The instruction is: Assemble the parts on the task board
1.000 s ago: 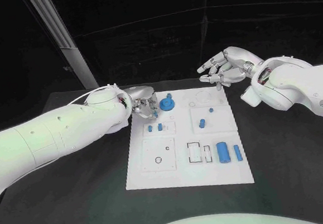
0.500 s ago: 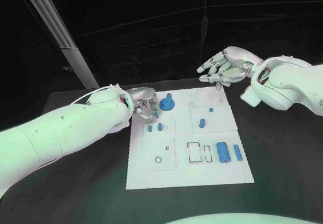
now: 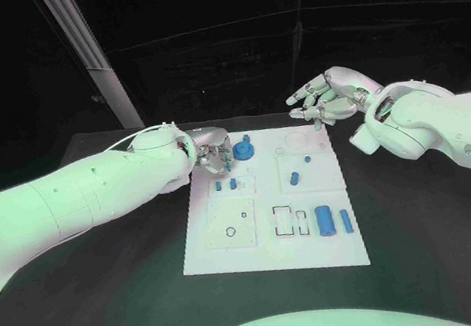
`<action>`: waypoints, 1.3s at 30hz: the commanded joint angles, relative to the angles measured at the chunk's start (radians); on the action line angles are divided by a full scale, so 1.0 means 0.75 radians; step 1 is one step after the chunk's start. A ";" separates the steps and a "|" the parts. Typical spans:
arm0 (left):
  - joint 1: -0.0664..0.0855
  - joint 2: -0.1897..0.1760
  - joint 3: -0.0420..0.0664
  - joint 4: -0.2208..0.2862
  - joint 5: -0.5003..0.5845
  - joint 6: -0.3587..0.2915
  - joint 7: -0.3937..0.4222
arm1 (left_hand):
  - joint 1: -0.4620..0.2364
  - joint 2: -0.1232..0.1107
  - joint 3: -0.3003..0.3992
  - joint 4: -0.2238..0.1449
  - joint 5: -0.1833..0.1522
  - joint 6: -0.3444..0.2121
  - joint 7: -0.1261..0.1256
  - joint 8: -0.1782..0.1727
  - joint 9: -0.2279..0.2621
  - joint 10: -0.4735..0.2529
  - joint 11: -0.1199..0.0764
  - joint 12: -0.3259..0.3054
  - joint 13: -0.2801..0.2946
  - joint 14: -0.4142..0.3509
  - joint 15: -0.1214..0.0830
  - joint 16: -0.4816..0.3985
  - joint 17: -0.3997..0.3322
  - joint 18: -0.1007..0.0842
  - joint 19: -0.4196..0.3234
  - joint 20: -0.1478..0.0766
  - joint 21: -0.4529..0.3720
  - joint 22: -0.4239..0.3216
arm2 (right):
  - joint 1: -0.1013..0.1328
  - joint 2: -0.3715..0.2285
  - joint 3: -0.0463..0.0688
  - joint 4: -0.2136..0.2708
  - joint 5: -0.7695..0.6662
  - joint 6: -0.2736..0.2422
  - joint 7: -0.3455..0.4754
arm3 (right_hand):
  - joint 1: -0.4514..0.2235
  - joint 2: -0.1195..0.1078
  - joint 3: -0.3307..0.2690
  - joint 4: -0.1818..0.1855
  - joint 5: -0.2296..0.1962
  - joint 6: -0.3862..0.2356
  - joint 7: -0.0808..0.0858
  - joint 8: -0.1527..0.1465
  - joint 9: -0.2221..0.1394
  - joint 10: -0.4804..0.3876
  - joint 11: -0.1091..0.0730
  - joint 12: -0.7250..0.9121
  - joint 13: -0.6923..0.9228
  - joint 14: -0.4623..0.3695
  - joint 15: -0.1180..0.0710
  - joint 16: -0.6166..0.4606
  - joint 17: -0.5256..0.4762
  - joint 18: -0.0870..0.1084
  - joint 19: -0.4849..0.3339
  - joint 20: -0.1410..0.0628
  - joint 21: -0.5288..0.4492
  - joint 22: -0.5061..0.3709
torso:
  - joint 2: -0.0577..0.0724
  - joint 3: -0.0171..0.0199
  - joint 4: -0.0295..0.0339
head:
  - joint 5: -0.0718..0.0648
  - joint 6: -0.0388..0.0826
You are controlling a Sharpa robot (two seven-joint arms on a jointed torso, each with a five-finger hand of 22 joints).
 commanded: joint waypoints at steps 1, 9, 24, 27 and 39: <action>-0.001 0.002 -0.003 0.000 -0.001 0.031 -0.008 | -0.017 -0.001 0.008 -0.002 -0.005 0.007 0.000 -0.011 -0.002 0.007 0.001 -0.011 0.001 0.028 -0.007 0.004 -0.002 -0.024 0.013 0.003 0.008 0.003 | 0.002 0.001 0.001 0.000 -0.002 0.008 0.008 | 0.011 0.001 0.005 0.004 0.008 -0.008 -0.003 0.008 0.002 -0.004 0.000 0.003 -0.002 -0.008 0.001 0.002 0.002 0.007 0.000 0.005 -0.007 -0.002 | 0.000 -0.0001 0.0006 | -0.001 0.000; -0.001 0.000 -0.004 -0.002 -0.001 0.054 -0.027 | -0.057 -0.033 0.008 -0.003 -0.006 -0.069 0.023 -0.067 -0.017 -0.056 0.027 -0.069 -0.004 0.022 0.013 -0.001 -0.024 -0.024 0.006 0.016 0.000 0.000 | 0.002 0.001 0.001 -0.001 -0.002 0.006 0.007 | 0.012 0.001 0.006 0.005 0.008 -0.007 -0.003 0.010 0.002 -0.004 0.000 0.006 -0.004 -0.009 0.001 -0.003 -0.001 0.007 0.001 0.005 -0.009 -0.003 | 0.000 -0.0004 0.0004 | -0.002 0.001; -0.001 -0.015 -0.004 0.005 0.008 -0.013 0.001 | -0.057 -0.053 -0.072 -0.024 -0.008 -0.266 0.004 -0.087 -0.017 -0.237 0.056 -0.124 -0.003 0.015 0.036 0.001 -0.052 -0.012 -0.012 0.040 -0.059 -0.043 | 0.002 -0.005 0.001 -0.009 -0.060 0.015 -0.042 | 0.022 -0.005 0.014 0.015 0.005 -0.012 0.000 0.015 0.003 -0.040 0.004 -0.054 -0.072 -0.010 0.004 -0.008 0.004 0.007 0.009 0.006 -0.021 -0.010 | -0.002 -0.0022 0.0018 | -0.004 0.004; -0.001 -0.027 -0.003 0.012 0.016 -0.033 0.008 | -0.052 -0.048 -0.090 -0.025 -0.007 -0.273 0.004 -0.086 -0.016 -0.260 0.060 -0.123 -0.003 0.014 0.039 0.001 -0.056 -0.011 -0.013 0.043 -0.065 -0.047 | 0.002 -0.008 0.001 -0.016 -0.171 0.067 -0.086 | 0.063 -0.001 0.049 0.012 -0.027 0.043 -0.001 0.046 0.012 -0.098 0.007 -0.210 -0.206 0.000 0.002 -0.010 0.007 0.008 0.025 0.004 -0.024 -0.015 | -0.002 -0.0028 0.0016 | -0.007 0.007; 0.011 -0.152 0.001 0.063 0.755 -0.220 0.256 | -0.026 0.013 -0.138 -0.006 -0.003 -0.194 0.062 -0.040 -0.004 -0.248 0.069 -0.036 0.014 -0.056 0.047 -0.086 -0.256 0.045 -0.109 0.055 -0.365 -0.294 | -0.017 -0.024 0.000 -0.005 -0.895 0.130 -0.256 | 0.166 -0.072 0.223 -0.044 -0.212 0.171 -0.032 0.068 0.004 0.059 0.000 -0.621 -0.609 0.113 -0.012 0.187 0.184 0.006 0.103 -0.013 0.057 0.027 | -0.001 -0.0012 -0.0001 | -0.052 0.021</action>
